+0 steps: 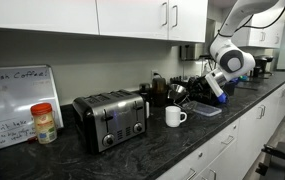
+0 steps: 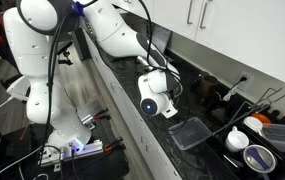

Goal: Remove the filter from the top of the cup

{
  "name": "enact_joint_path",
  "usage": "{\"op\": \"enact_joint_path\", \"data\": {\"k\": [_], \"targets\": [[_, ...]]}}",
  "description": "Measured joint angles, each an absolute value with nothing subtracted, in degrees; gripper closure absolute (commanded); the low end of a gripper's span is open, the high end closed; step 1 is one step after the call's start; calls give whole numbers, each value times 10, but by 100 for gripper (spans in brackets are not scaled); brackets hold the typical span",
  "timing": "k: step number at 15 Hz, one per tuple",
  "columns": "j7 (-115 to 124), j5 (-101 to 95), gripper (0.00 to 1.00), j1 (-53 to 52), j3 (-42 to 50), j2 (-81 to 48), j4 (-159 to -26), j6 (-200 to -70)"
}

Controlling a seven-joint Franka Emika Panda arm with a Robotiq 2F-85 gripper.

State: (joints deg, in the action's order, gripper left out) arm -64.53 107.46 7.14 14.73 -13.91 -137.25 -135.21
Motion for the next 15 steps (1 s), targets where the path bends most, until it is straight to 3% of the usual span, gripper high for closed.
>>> {"op": "enact_joint_path", "data": {"k": [15], "targets": [[-600,1132,99,101,145,-206,-1314,-1204]]}}
